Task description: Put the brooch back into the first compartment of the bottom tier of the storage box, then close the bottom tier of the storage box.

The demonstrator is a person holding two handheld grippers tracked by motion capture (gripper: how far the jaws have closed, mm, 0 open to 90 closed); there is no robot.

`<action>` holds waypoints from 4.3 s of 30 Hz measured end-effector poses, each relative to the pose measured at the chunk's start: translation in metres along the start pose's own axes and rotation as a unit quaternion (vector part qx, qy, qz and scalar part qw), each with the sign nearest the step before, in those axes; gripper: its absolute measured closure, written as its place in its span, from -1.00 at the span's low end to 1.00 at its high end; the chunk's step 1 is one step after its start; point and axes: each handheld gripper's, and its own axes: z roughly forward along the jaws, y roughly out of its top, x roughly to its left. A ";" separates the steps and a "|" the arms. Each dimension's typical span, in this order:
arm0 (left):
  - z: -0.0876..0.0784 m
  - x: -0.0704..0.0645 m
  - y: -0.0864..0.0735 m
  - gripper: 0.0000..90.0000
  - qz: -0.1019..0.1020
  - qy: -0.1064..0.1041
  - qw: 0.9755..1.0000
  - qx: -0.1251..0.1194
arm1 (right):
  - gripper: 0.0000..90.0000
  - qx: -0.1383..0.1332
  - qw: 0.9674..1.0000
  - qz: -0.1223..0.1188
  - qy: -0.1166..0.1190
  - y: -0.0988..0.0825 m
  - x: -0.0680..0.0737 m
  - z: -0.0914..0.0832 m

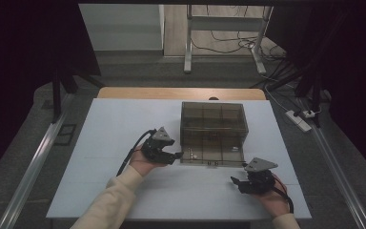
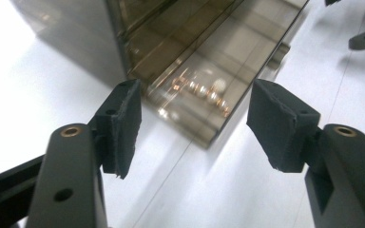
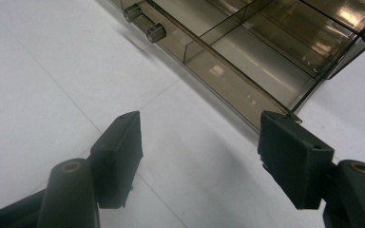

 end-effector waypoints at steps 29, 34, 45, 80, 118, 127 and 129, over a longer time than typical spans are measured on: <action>-0.086 0.007 -0.104 -0.29 -0.069 0.067 0.995 -0.010 | -0.30 -0.001 1.000 -0.003 0.000 0.001 0.001 0.001; -0.090 0.005 -0.113 -0.30 -0.074 0.069 0.995 -0.009 | -0.30 -0.003 1.000 -0.004 0.000 0.001 0.002 0.001; -0.090 0.006 -0.116 -0.34 -0.076 0.072 0.994 -0.003 | -0.30 -0.013 1.000 0.001 0.004 0.003 0.003 -0.002; -0.084 0.007 -0.116 -0.46 -0.065 0.078 0.995 0.016 | 0.98 -0.047 0.999 -0.012 0.019 0.030 0.015 0.010; -0.084 0.007 -0.115 -0.49 -0.060 0.076 0.995 0.021 | 0.98 -0.012 0.999 -0.048 -0.020 0.039 0.018 0.049; -0.083 0.007 -0.115 -0.49 -0.059 0.075 0.995 0.022 | 0.98 -0.018 0.999 -0.044 -0.023 0.042 0.015 0.053; -0.083 0.007 -0.115 -0.49 -0.058 0.074 0.995 0.022 | 0.98 -0.020 0.999 -0.042 -0.026 0.042 0.014 0.054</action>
